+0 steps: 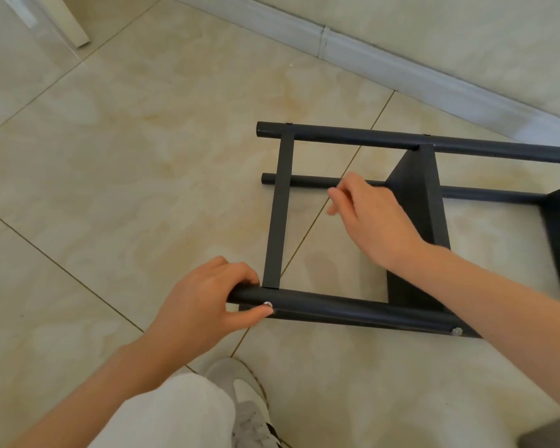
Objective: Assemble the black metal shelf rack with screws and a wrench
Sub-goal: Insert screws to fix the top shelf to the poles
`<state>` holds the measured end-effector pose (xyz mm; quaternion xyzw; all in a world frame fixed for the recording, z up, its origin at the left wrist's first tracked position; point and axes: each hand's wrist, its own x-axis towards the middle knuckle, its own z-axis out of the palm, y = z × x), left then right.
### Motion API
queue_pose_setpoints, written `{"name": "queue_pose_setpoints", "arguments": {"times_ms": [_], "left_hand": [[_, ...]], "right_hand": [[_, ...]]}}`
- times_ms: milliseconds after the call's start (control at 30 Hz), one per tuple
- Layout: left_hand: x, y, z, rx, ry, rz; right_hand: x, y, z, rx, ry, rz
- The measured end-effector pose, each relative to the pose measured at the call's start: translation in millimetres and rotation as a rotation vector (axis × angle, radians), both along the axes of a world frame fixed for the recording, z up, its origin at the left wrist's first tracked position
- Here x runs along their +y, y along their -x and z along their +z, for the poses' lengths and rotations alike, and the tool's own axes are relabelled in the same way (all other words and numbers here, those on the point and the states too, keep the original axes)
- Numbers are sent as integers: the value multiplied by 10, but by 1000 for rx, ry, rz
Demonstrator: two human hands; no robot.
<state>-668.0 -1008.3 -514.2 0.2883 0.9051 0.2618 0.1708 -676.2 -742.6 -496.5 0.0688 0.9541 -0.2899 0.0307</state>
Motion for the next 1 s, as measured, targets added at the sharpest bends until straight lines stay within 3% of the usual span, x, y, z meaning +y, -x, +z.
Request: {"name": "queue_pose_setpoints", "arguments": {"times_ms": [100,200,300,467,633,733,833,1000], "left_hand": [[78,118,22,129,168,-264],[143,187,33,215,288,-373],[123,180,-12,86,350,-347],[76,218,-22,-60,318,-367],[30,220,-37,-81,232,-370],[27,234,-45,-23,181,-356],[32,217,-71,179,92,-335],[34,188,-141,168,22,-236]], "right_hand": [[42,310,-46,86,-58,39],[65,584,-101,143,-149,72],[76,796,-125,129,-206,122],[77,1079,-157,19,-244,195],[96,1255,-146,-44,-286,249],[108,1319,-123,-109,-309,284],[114,1338,-109,-111,-238,264],[126,1343,-80,-106,-170,236]]}}
